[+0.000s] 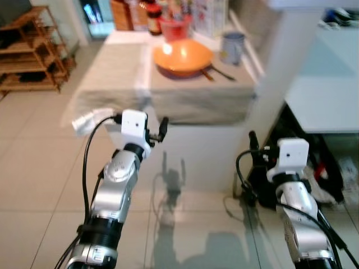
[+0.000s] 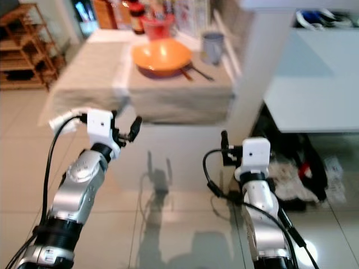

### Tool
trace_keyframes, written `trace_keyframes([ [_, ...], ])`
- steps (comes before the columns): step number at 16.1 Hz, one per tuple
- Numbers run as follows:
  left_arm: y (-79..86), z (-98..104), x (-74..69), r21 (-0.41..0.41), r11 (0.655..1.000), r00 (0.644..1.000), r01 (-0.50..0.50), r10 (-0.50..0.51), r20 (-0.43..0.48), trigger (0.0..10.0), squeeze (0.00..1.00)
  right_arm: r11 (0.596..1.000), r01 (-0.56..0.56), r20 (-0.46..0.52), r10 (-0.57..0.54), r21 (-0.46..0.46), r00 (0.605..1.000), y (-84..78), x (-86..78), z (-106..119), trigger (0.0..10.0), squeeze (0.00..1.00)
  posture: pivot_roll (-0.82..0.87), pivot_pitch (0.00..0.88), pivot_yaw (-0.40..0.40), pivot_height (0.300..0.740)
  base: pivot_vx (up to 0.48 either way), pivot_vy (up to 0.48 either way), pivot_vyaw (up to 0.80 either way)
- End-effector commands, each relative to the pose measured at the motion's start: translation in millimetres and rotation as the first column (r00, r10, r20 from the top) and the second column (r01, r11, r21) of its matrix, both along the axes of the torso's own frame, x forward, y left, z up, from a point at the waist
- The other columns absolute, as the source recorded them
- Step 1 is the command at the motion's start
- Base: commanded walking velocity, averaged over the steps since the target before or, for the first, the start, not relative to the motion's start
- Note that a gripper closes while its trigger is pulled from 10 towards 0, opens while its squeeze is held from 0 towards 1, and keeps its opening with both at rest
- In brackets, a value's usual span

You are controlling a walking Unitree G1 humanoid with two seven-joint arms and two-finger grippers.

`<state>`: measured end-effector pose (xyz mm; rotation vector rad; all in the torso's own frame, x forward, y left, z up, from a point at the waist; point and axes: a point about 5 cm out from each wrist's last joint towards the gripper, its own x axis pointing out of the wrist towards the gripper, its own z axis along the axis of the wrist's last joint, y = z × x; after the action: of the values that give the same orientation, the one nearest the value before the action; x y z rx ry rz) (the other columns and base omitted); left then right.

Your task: Setting the table

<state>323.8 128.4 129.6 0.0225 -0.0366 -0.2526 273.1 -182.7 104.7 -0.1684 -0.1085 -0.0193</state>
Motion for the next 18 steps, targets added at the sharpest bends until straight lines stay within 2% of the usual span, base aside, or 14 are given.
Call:
trace_keyframes([
  [1,7.5,6.0,1.9,0.014,1.000,1.000,-0.018,0.017,0.017,10.0,0.00,1.000,-0.020,0.012,0.020,0.007,1.000,6.6,1.7,3.2,10.0,0.00,-0.06,0.045,0.045,0.740,0.480,0.000,0.00],
  [6,2.0,4.6,0.7,0.019,1.000,1.000,0.013,-0.013,0.011,10.0,0.00,1.000,-0.007,0.009,0.007,0.012,1.000,4.8,1.7,2.5,10.0,0.00,-0.06,0.036,0.043,0.740,0.450,0.000,0.00],
  [7,0.3,3.6,-0.1,0.043,0.999,1.000,0.025,-0.026,0.012,10.0,0.00,1.000,-0.007,0.007,0.007,0.013,1.000,4.6,2.2,2.0,10.0,0.00,-0.06,0.031,0.042,0.740,0.000,0.000,0.00],
  [13,2.6,3.4,-0.2,0.032,0.999,1.000,0.013,-0.014,0.013,10.0,0.00,1.000,-0.004,-0.002,0.004,0.017,1.000,5.1,2.1,-0.4,10.0,0.00,-0.06,0.024,0.043,0.740,0.000,0.000,0.00],
  [18,3.4,3.6,1.3,0.034,0.999,1.000,-0.010,0.010,0.015,10.0,0.00,1.000,-0.009,0.007,0.009,0.014,1.000,4.6,2.7,1.7,10.0,0.00,-0.06,0.019,0.043,0.740,0.049,-0.400,0.00],
])
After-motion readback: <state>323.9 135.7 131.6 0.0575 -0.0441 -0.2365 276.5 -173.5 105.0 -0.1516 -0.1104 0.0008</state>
